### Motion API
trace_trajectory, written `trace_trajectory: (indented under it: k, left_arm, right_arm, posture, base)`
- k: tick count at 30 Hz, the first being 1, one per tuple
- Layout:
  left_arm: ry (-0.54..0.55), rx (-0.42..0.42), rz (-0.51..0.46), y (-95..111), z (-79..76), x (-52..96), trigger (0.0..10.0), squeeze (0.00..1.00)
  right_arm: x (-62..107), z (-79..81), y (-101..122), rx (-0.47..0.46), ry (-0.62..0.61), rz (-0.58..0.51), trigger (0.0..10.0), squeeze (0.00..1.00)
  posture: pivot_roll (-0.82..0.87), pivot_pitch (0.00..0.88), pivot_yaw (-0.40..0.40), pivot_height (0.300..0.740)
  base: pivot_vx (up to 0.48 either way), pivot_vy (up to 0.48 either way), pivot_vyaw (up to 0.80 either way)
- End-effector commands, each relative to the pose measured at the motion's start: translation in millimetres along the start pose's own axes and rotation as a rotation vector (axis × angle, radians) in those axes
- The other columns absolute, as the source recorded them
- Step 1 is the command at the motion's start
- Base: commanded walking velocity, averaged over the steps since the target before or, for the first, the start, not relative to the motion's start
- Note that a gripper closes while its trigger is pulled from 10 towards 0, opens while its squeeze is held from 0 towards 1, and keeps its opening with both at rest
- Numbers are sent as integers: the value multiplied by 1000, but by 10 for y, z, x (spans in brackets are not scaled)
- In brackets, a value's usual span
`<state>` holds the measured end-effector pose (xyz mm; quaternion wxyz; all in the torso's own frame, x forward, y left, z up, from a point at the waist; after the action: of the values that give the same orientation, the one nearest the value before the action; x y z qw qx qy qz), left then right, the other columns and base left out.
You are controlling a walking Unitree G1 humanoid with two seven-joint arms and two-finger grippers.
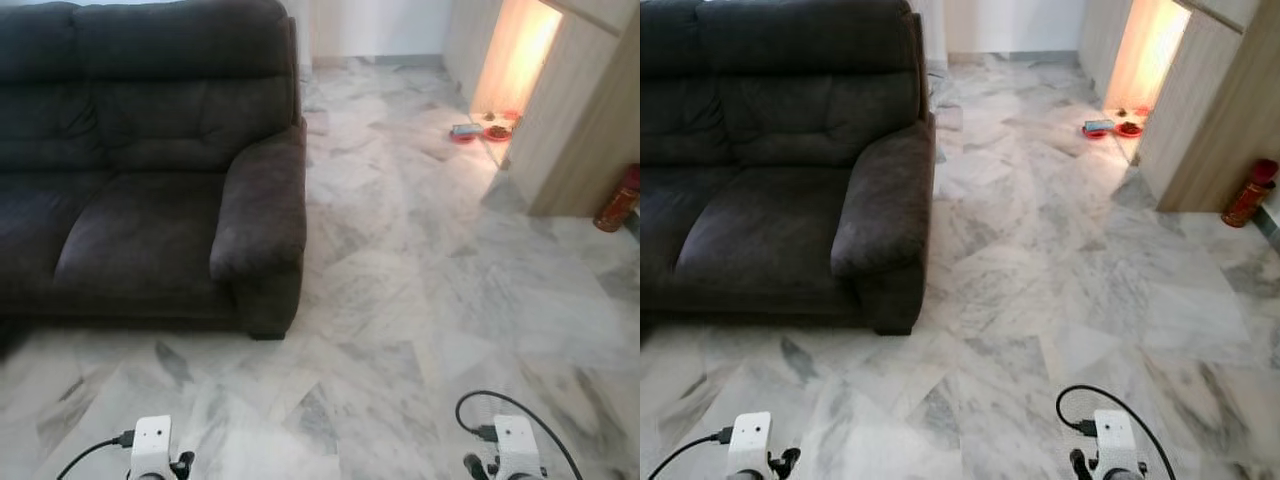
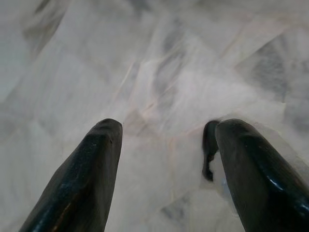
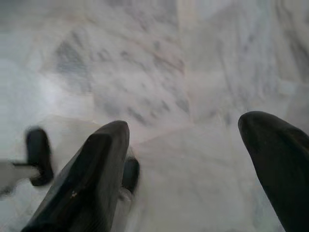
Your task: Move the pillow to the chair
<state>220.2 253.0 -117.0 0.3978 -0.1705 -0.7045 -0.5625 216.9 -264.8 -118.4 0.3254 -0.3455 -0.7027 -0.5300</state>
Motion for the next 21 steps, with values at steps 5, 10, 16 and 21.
trace_trajectory:
  k: [5, 10, 16, 21]
  left_arm:
    - [13, 11, 20, -48, 54, 9, 10000, 0]
    - [13, 11, 21, -44, 52, 7, 10000, 0]
    - [17, 15, 18, -25, 57, 3, 10000, 0]
    - [16, 14, 19, -23, 52, 1, 10000, 0]
  right_arm:
    - [1, 34, -34, -16, 6, 5, 10000, 0]
    - [3, 24, -39, -10, 6, 6, 10000, 0]
    - [4, 12, -31, -10, 7, 3, 10000, 0]
    - [4, 9, -33, -12, 6, 4, 10000, 0]
  posture:
    - [-5, 20, 31, 740]
    - [-6, 20, 29, 740]
    - [-7, 34, 26, 740]
    - [-8, 41, 28, 740]
  base:
    - [0, 254, 0]
    - [0, 253, 0]
    - [0, 252, 0]
    - [0, 253, 0]
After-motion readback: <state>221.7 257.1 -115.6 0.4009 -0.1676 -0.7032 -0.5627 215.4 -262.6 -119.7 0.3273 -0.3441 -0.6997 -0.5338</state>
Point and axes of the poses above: a point about 5 cm out from each wrist's last joint towards the gripper, its own x axis pointing back from the gripper into the wrist, its own y axis along the axis of the wrist's last joint, z = x × y, the point moved 6 cm from there along -x, pointing out of the wrist towards the gripper, and after that the axes turned 15 degrees about x, right-handed, at the moved point
